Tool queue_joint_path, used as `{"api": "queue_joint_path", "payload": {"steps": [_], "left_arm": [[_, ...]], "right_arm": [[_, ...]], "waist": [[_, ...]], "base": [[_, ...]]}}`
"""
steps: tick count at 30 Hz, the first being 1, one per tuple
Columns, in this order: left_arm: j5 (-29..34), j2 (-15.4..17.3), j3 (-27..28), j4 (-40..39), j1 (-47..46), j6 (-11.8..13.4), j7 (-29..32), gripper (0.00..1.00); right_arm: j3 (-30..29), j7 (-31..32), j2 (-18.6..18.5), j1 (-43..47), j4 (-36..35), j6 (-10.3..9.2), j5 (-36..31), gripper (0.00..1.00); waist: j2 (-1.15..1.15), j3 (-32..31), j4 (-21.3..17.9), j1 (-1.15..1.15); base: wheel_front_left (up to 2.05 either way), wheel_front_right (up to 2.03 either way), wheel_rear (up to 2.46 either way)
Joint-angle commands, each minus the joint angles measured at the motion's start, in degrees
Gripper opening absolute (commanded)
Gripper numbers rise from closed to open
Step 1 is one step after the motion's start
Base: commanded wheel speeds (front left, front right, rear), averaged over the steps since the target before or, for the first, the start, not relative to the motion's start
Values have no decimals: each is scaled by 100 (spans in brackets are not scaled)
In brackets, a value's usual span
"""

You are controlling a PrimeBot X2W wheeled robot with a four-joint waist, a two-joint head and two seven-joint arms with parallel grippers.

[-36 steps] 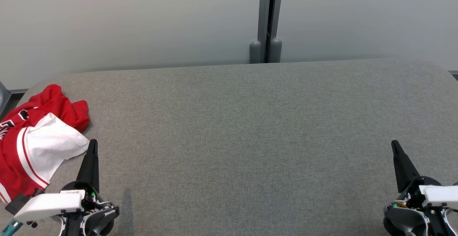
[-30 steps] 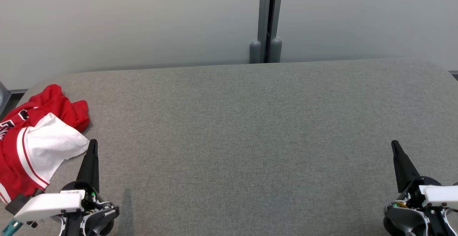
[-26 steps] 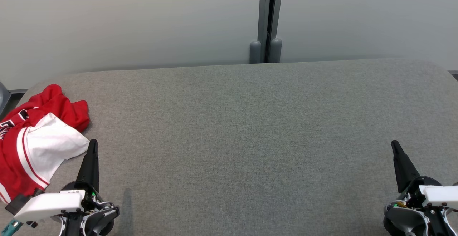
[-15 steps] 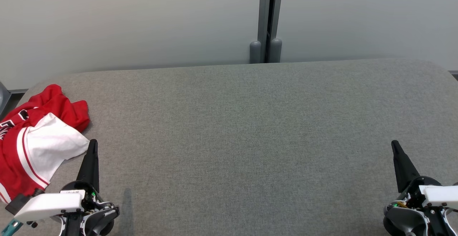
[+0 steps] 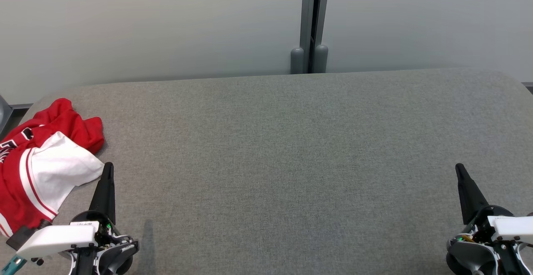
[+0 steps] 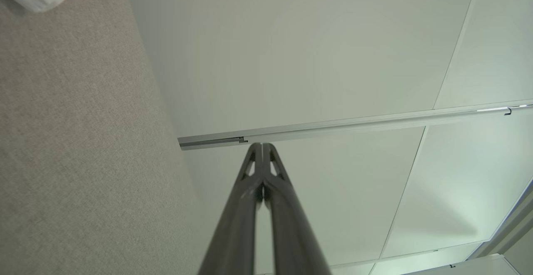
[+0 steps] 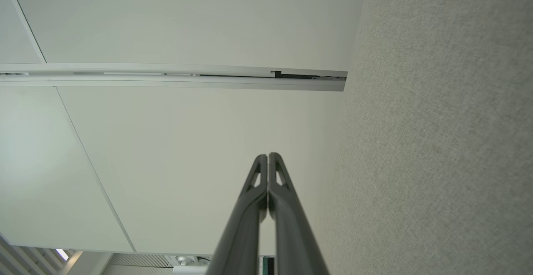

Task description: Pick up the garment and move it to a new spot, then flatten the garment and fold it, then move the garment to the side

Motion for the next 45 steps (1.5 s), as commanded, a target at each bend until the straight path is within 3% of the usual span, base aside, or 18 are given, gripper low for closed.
{"api": "queue_joint_path", "payload": {"steps": [1,32,33,45], "left_arm": [[-5,16,19,-1,-59,-17,13,0],[0,-2,-4,15,7,0,-5,0],[0,-16,-8,53,36,1,-8,100],[84,-61,-193,63,169,6,-276,100]], "right_arm": [[-2,8,-30,-51,12,0,12,0],[0,-3,4,10,8,0,-1,0],[0,-4,22,40,39,-1,-1,100],[152,-257,72,195,-109,-7,-49,100]], "waist": [[0,0,0,0],[0,0,0,0],[0,0,0,0],[0,1,1,0]], "base": [[0,0,0],[0,0,0],[0,0,0],[0,0,0]]}}
